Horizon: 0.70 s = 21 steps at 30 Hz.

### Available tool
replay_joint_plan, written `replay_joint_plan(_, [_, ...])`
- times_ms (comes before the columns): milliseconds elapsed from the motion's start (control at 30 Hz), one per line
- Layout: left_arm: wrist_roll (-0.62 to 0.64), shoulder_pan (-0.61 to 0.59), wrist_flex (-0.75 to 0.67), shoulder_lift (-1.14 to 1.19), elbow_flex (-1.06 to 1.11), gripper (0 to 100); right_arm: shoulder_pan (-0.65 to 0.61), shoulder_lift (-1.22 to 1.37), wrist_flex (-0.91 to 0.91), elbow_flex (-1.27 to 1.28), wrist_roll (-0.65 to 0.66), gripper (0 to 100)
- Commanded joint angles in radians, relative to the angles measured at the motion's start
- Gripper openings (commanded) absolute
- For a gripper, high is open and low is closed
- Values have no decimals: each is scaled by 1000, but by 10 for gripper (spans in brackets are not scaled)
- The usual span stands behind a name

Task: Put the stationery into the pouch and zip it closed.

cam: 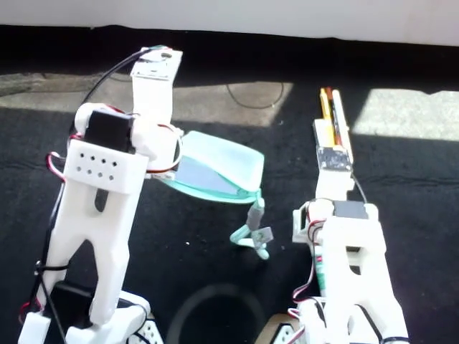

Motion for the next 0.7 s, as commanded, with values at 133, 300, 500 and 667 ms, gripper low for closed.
replay_joint_plan(133, [-6, -8, 5, 18, -56, 9, -226, -31, 285, -308, 230, 211])
replay_joint_plan(300, [-6, -8, 5, 18, -119, 9, -308, -31, 346, -467, 359, 421])
replay_joint_plan(500, [-6, -10, 3, 19, -142, 9, -418, -85, 596, -654, 422, 464])
replay_joint_plan(667, [-6, -8, 3, 19, -142, 9, -424, -120, 552, -765, 422, 464])
